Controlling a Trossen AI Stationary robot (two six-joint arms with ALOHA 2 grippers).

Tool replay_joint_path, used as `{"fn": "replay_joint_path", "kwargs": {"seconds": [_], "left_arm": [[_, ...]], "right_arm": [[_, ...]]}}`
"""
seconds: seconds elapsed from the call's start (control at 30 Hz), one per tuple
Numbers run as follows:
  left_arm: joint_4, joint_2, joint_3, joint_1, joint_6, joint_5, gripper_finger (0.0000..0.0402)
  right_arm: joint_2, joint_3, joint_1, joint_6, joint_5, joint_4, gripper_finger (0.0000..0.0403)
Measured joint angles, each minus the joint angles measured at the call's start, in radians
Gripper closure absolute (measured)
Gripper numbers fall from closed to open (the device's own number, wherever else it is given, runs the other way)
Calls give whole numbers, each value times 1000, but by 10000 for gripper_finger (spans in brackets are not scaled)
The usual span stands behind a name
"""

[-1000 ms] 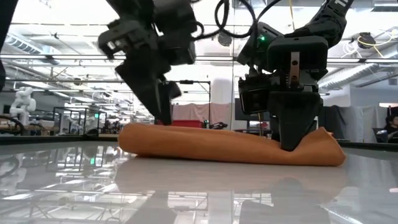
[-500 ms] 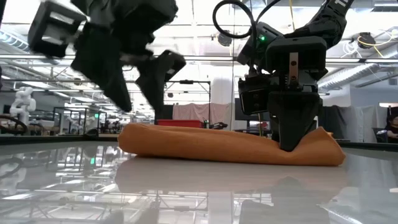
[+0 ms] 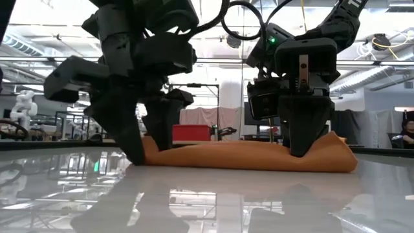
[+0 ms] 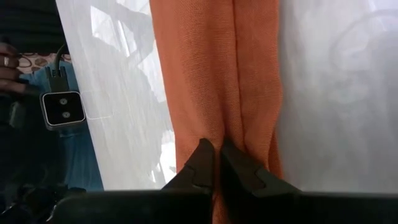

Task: Roll towel
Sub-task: Roll the orange towel

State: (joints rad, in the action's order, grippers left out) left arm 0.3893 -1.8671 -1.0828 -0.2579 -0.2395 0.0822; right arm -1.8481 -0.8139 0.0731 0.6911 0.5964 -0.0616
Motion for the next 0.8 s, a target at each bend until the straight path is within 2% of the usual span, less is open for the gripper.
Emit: {"fn": "replay_joint_path", "kwargs": {"seconds": [0.07,0.13,0.23,0.33,0.47,0.6,0.7,0.8], "left_arm": [[0,-2,0,2,21,-9,196],[-7,-8,0,8,21,-10,226],[-6,-8,0,16,20,-12,301],[0,-10,0,17,-19,-12,375],[-1,-10,0,17,-36,-8,375],[1,-11,2,40,-36,81,379],[-13,-11,3,60,-29,133,380],[-18,-12,4,77,-28,170,381]], "right_arm": [[0,0,0,0,1,0,399],[3,0,0,0,2,0,399],[28,3,0,-10,-1,-3,396],[76,11,-3,-25,-40,-34,377],[171,11,-16,-75,-94,-109,328],[284,11,-2,-182,-136,-175,276],[352,9,59,-292,-203,-182,244],[387,7,153,-406,-318,-180,224]]}}
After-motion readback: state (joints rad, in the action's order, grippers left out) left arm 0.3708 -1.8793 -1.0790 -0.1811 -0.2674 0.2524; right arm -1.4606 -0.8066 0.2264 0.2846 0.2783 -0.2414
